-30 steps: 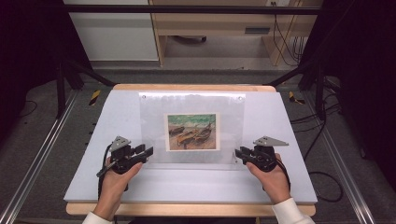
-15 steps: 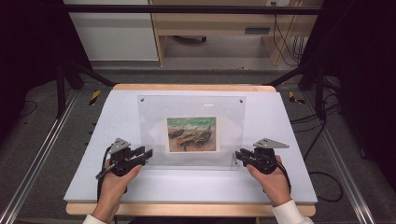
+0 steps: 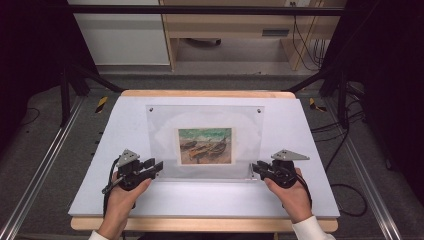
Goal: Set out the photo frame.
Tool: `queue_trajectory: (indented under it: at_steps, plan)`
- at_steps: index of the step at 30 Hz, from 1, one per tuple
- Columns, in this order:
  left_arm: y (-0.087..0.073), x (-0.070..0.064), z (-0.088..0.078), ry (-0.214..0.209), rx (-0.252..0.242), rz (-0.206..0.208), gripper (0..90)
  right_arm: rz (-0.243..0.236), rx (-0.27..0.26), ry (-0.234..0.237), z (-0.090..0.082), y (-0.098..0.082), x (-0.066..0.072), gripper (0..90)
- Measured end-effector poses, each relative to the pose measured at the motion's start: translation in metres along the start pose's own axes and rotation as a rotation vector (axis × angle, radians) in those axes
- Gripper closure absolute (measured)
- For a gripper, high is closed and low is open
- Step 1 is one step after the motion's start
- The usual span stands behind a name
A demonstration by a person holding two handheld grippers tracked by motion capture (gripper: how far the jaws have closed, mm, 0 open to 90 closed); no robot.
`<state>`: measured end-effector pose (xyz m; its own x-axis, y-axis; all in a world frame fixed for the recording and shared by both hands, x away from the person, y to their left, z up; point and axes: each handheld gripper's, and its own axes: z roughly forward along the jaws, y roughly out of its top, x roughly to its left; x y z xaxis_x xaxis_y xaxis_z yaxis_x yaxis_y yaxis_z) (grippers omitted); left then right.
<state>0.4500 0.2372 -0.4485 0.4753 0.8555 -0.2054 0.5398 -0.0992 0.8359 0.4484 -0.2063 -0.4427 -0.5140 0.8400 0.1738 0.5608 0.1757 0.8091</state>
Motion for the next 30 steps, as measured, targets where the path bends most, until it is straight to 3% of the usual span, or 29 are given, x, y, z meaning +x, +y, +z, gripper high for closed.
queue_trajectory:
  at_steps: [30]
  plan:
    - [-0.0054,-0.0018,-0.0046,-0.010,0.027,0.036,58.6,-0.008,0.016,0.005,-0.0029,-0.0061,0.0028,71.8]
